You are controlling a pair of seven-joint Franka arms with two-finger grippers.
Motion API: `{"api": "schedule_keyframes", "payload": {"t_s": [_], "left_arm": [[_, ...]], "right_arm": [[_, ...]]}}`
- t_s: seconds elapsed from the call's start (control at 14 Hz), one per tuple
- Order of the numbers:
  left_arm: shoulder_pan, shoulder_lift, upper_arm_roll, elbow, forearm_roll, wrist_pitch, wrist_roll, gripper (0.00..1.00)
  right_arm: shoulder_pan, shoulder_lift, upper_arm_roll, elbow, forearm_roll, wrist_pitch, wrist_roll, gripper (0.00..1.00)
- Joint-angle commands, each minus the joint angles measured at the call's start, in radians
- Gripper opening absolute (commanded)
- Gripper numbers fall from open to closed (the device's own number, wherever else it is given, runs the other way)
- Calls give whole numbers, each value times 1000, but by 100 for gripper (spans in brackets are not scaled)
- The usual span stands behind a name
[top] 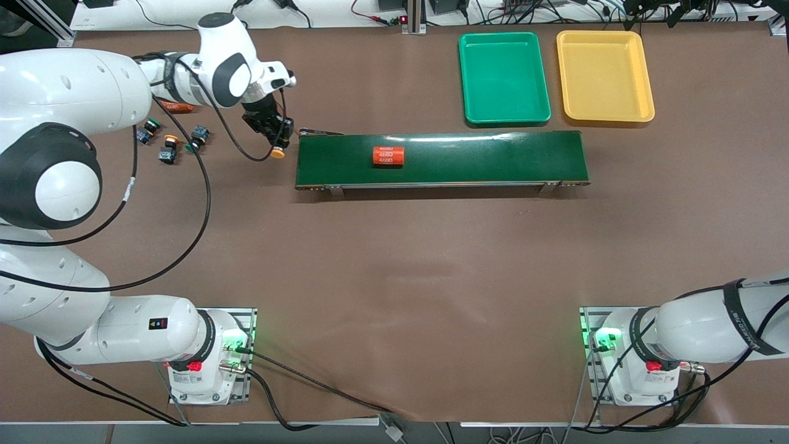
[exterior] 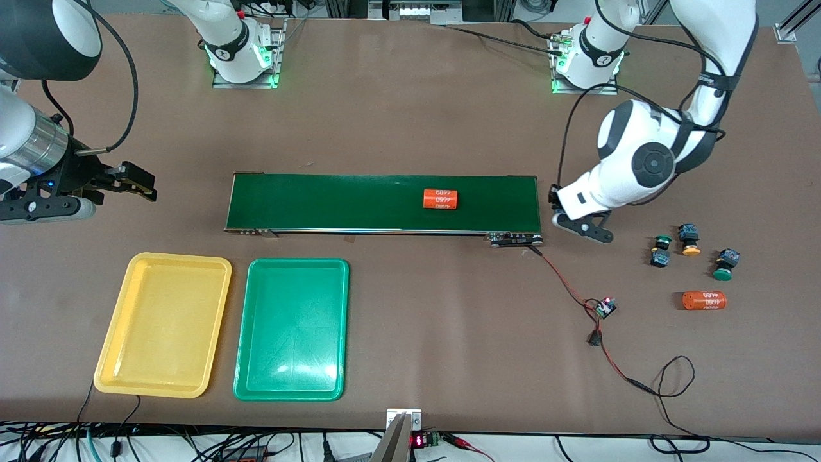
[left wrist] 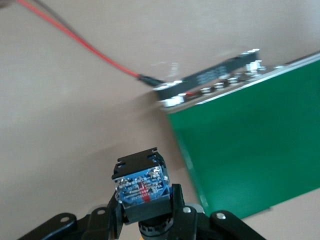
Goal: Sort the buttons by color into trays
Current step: 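Carry the orange-capped button onto the belt and open the left gripper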
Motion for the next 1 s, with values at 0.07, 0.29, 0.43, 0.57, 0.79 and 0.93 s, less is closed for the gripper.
{"api": "schedule_keyframes", "payload": {"t_s": [0.07, 0.29, 0.43, 0.57, 0.79, 0.93], "left_arm": [[-82, 50, 12, 57, -114, -8, -17, 0], [-131, 93, 14, 75, -140, 13, -98, 0], [-149, 110, 17, 75, -137, 33, -127, 0], [-151, 112, 18, 75, -128, 33, -126, 0], [-151, 112, 20, 75, -106, 50, -124, 1], [-151, 126, 21, 75, -102, 59, -126, 80]], "right_arm": [[0, -8, -3, -1, 14, -1, -10, 100], [-1, -8, -3, -1, 16, -1, -10, 100], [-3, -8, -3, -1, 16, -1, -12, 100], [-3, -8, -3, -1, 16, -4, -12, 100], [-4, -13, -4, -1, 16, -7, -12, 100], [-6, -13, -7, -1, 16, -8, -13, 100]]}}
